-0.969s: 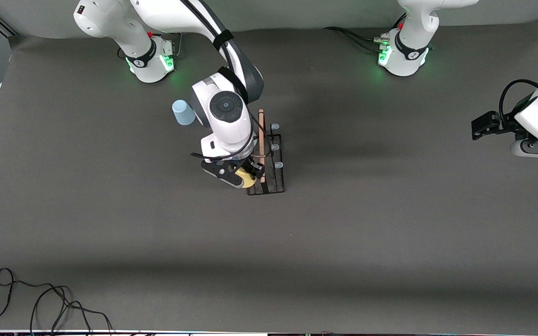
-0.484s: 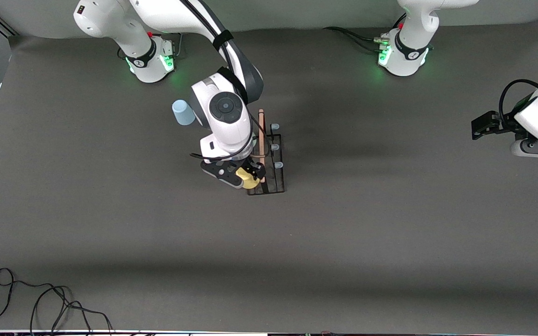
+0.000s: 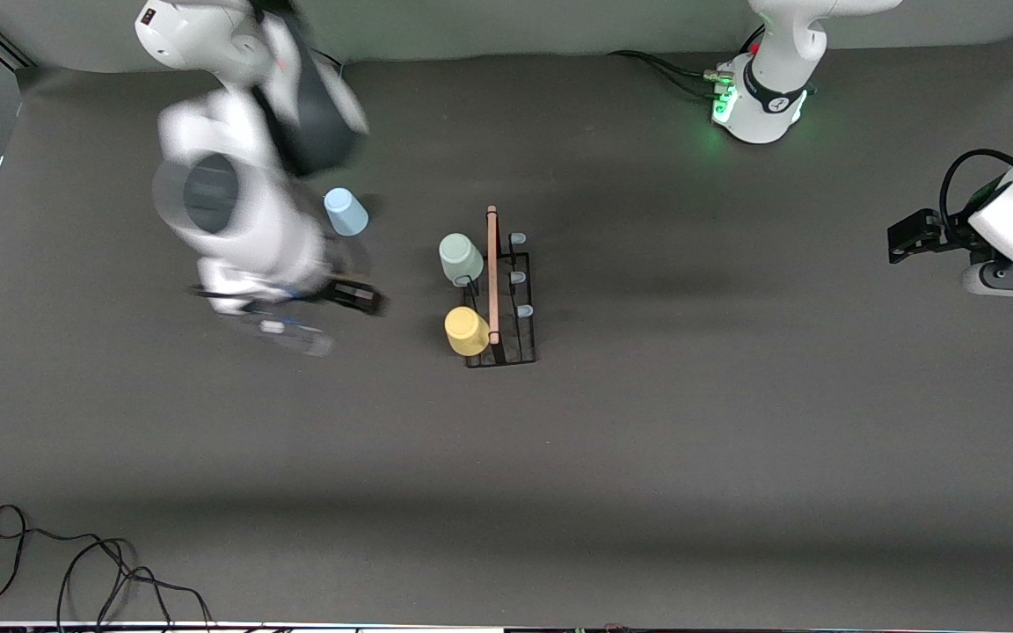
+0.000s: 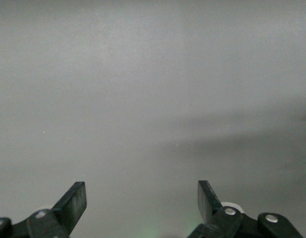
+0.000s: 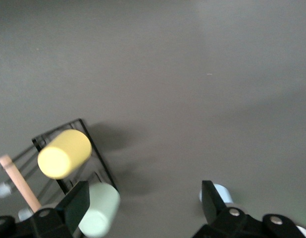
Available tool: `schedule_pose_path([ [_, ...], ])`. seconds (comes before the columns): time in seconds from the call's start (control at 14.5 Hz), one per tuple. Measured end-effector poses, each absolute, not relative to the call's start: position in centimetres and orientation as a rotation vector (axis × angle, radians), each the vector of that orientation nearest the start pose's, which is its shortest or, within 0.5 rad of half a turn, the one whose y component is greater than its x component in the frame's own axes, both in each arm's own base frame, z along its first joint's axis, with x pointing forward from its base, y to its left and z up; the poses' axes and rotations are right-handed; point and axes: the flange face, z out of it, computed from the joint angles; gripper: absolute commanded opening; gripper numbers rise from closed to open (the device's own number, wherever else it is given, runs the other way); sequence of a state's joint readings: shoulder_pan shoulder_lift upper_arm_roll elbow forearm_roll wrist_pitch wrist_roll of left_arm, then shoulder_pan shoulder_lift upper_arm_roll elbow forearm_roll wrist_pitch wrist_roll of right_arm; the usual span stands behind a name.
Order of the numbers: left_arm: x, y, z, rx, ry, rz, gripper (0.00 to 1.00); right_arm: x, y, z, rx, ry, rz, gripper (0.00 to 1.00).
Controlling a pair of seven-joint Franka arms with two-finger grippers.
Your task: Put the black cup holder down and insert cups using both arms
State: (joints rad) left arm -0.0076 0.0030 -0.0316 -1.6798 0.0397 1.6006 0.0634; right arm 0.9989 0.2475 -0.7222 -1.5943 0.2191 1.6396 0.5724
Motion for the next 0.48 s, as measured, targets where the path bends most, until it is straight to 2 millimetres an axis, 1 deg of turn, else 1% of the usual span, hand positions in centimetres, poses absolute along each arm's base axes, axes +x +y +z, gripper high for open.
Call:
schedule_pose_path([
  [0.14,55.3,-1.8,57.4,-3.096,0.163,0.128,1.0,55.9,15.3,55.0,-3.057,0.459,0.263,1.0],
  [0.28,55.3,-1.8,57.4,-3.096,0.163,0.128,1.0,55.1,9.1,58.2,-3.049,0.424,0.241,1.0],
  [0.35,55.3,-1.8,57.4,-3.096,0.163,0.128,1.0,54.7,6.8,59.4,-3.061,0.405,0.223,1.0],
  [0.42,55.3,-1.7,57.4,-3.096,0.163,0.128,1.0,54.2,4.9,60.3,-3.087,0.369,0.206,1.0],
  [0.48,55.3,-1.7,57.4,-3.096,0.163,0.128,1.0,54.0,3.4,60.8,-3.116,0.321,0.194,1.0],
])
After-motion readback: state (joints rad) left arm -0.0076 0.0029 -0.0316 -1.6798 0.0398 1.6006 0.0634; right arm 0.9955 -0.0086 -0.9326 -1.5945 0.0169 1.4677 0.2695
